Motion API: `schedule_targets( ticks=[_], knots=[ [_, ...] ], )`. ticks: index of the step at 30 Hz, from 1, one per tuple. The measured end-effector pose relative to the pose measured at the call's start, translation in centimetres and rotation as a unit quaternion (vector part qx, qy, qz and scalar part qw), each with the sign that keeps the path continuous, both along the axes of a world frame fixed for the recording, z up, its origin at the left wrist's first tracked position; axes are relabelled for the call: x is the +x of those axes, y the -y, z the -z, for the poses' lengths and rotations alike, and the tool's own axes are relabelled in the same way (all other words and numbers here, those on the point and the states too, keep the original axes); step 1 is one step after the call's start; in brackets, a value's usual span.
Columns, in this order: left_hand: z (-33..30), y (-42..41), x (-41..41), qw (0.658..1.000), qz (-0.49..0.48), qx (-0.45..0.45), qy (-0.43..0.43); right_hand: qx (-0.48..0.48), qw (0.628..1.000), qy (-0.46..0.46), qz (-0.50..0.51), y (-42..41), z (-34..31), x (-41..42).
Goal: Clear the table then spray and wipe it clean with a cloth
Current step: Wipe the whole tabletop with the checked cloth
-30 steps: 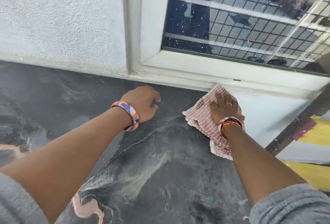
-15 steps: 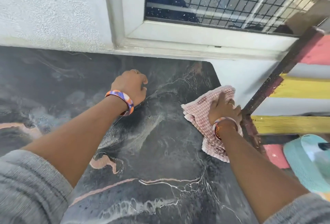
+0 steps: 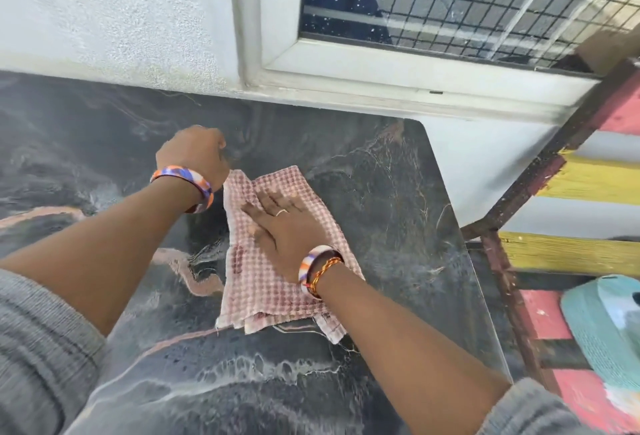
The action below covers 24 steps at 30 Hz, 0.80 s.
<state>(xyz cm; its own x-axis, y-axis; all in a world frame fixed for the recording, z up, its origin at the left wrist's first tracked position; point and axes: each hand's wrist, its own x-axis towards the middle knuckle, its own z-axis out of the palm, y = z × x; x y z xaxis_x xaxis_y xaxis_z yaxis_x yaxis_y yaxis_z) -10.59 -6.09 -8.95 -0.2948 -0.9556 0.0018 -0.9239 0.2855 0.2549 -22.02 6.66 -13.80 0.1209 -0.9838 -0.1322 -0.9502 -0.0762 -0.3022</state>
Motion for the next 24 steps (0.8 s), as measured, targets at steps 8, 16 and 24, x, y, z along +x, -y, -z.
schedule_targets(
  ticks=[8,16,24],
  knots=[
    [1.0,1.2,-2.6,0.998,0.064,-0.013,0.003,0.029,0.970,-0.068,0.233,-3.3,0.4,-11.9],
    [1.2,5.5,-5.1,0.997,0.073,-0.008,0.003,0.041,0.905,-0.091,0.414,4.5,0.8,-19.9],
    [1.4,9.8,-4.5,0.998,0.010,-0.039,-0.048,-0.006,0.921,-0.093,0.377,11.2,0.7,-21.6]
  ],
)
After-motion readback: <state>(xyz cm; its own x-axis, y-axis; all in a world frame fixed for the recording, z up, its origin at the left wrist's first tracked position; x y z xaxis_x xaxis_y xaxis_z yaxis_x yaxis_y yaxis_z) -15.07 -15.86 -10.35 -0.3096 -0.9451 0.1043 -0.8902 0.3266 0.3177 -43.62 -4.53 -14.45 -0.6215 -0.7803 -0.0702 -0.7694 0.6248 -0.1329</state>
